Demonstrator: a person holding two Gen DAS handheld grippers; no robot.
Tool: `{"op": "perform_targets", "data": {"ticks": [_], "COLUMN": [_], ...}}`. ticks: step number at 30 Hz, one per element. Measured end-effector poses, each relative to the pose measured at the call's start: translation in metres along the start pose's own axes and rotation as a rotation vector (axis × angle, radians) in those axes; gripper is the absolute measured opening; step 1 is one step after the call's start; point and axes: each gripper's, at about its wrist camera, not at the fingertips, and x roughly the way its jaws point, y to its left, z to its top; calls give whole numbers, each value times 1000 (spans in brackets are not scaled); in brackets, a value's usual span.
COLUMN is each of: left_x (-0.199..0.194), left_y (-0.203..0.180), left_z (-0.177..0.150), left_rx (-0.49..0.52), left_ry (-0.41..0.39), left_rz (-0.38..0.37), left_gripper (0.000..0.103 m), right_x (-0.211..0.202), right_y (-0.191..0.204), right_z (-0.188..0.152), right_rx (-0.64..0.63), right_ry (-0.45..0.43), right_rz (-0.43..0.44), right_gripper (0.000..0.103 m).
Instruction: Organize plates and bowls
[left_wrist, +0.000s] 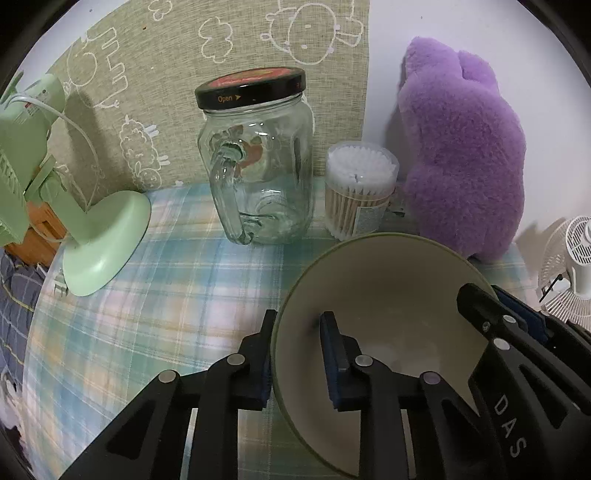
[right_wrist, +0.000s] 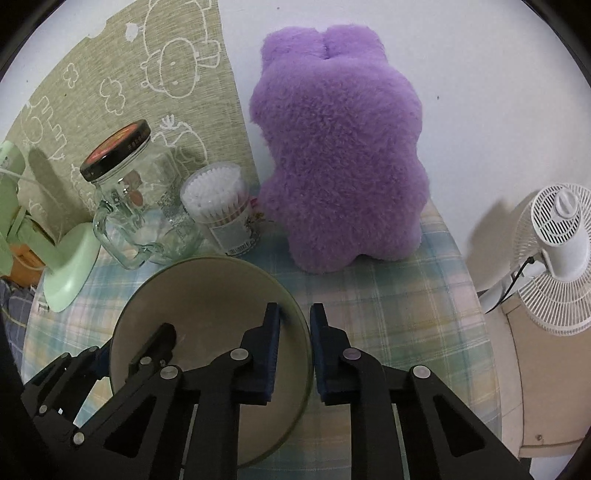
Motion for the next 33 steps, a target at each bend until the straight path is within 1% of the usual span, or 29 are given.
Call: {"op": "perform_targets", "data": {"ticks": [6,15,24,33], "left_x": [1,-13,-46,-91], "left_y": [3,4,9,19], "left_z": [-1,-9,-19,-28], "left_rx": [-10,-2,3,-12], "left_ry": [24,37,28,0], "left_rz": [-8,-8,-21,-29], "left_gripper": [20,20,20,20], "right_x": [-3,-17,-49,-92], "right_y": [4,7,9,13], "right_z": [0,-7,-17,-26], "right_rx": [-18,-15,-4,3], "right_ry": [0,25,27,10], "right_rz": [-3,-2,-14,-19], "right_gripper": [20,20,20,20]}}
